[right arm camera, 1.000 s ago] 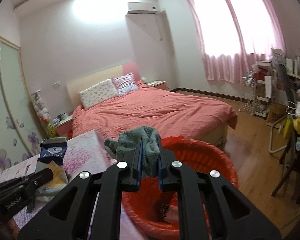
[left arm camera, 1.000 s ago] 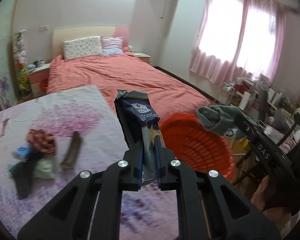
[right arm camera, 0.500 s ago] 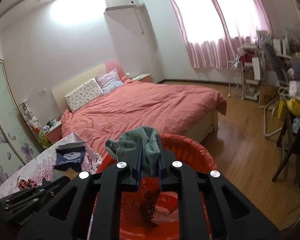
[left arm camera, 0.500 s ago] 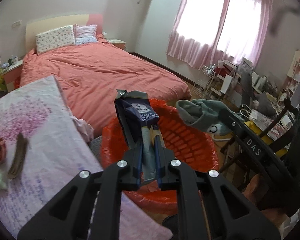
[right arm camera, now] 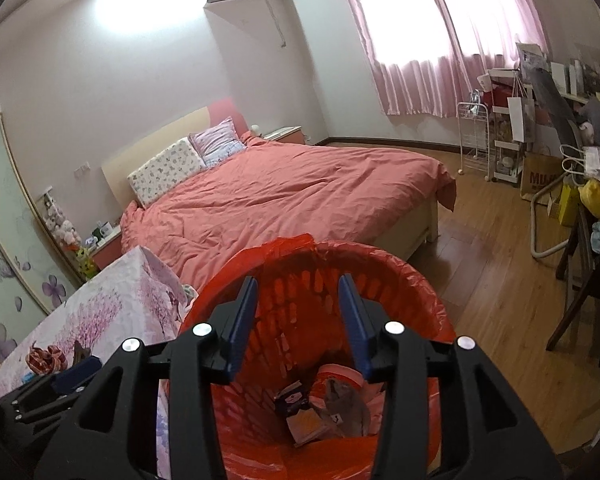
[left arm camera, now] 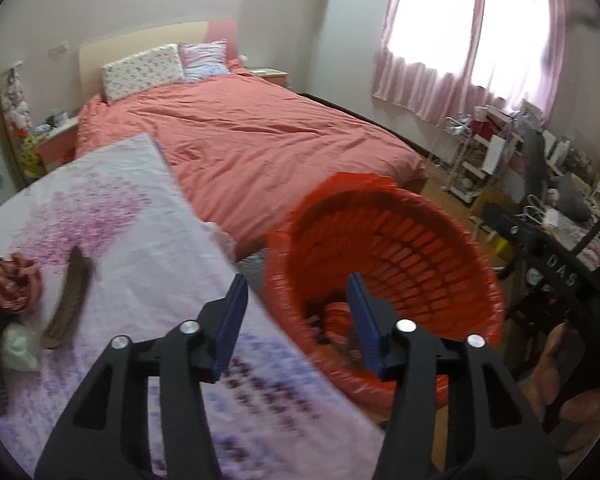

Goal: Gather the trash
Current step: 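Carry the packet and sock over the red basket and open both tools, then move both open tools back over the bed, then grasp the brown plaid cloth with the left tool while the right tool grasps the wooden slat, then carry the cloth and slat over the red basket and open both tools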

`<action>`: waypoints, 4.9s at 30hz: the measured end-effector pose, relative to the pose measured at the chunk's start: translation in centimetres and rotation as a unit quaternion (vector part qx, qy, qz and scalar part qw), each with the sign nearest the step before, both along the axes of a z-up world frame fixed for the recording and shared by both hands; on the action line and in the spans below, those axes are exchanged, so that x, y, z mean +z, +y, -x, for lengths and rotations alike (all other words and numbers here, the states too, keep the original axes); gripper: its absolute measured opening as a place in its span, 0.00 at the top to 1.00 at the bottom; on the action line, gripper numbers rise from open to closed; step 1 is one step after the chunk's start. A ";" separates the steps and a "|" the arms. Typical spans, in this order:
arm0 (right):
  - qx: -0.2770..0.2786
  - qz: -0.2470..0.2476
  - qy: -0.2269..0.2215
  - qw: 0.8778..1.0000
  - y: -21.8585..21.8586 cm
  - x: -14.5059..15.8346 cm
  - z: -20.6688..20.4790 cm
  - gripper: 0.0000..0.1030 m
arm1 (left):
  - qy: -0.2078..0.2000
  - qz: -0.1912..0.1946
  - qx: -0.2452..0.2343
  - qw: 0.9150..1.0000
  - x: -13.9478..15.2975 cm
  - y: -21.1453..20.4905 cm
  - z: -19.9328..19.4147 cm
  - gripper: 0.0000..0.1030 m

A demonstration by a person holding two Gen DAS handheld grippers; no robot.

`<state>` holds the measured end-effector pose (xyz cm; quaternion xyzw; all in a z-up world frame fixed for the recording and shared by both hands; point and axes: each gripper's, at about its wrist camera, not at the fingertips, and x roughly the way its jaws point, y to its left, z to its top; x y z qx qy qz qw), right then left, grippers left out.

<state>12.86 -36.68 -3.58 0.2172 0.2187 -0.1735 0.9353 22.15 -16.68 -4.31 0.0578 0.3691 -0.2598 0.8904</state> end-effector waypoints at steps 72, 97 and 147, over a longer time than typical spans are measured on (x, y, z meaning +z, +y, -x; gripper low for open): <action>0.193 0.023 0.168 0.966 21.7 -3.4 -13.0 0.71 | -0.034 0.023 0.269 0.962 1.4 30.8 -2.3 0.31; 0.217 0.002 0.142 0.966 18.3 -3.2 -10.5 0.77 | 0.022 -0.020 0.216 0.976 -0.3 21.8 -9.1 0.83; 0.208 -0.015 0.050 0.977 14.1 4.0 -6.3 0.72 | -0.077 0.044 0.147 0.985 9.0 18.4 -2.4 0.86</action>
